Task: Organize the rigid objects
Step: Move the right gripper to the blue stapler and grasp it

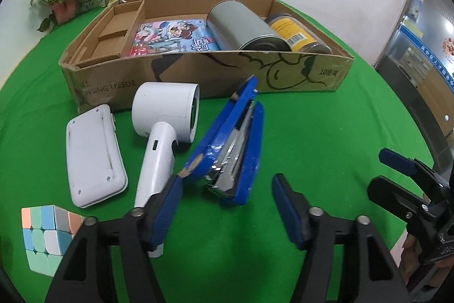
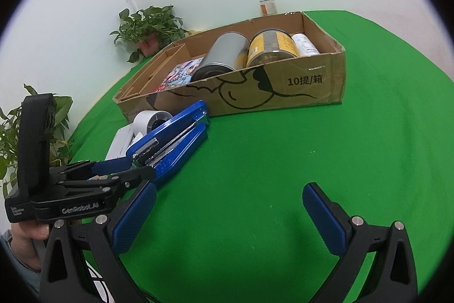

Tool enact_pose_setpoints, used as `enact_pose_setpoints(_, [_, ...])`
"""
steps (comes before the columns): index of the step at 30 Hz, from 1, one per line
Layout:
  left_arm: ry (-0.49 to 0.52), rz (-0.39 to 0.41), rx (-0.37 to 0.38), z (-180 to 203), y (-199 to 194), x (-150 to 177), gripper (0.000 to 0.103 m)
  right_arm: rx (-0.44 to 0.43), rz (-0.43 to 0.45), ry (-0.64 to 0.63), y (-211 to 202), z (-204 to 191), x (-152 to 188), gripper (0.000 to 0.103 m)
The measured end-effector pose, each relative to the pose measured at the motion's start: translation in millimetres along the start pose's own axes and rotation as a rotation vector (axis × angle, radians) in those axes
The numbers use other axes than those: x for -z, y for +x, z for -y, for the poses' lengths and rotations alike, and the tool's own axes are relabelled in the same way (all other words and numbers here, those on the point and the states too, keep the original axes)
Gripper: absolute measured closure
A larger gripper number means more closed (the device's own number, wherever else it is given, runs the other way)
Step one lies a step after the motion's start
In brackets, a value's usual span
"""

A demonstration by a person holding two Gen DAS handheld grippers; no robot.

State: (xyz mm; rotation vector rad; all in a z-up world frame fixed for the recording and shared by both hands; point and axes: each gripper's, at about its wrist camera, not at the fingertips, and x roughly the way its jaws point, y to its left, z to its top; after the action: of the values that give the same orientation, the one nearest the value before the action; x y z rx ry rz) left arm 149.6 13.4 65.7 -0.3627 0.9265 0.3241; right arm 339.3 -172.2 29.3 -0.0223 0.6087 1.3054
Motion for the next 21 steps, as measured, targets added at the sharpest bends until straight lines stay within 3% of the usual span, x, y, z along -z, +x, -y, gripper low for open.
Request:
enact_pose_setpoints(2, [-0.007,-0.012,0.023,-1,0,-1,0.052,0.000,-0.001,0.007,-1,3,1,0.000])
enact_pose_setpoints(8, [0.044,-0.049,0.118,12,1,-2,0.052,-0.007,-0.012,0.049,-2,18,2,0.000])
enact_pose_setpoints(13, [0.026,-0.052,0.291,21,-1,-9,0.049,-0.020,-0.019,0.053,-2,27,4,0.000])
enact_pose_setpoints(18, [-0.046,-0.109,0.316,19,21,-24,0.045,-0.032,-0.026,0.027,-5,30,8,0.000])
enact_pose_setpoints(21, [-0.066,-0.146,0.274,22,37,-30,0.045,-0.055,-0.047,0.027,-4,32,11,0.000])
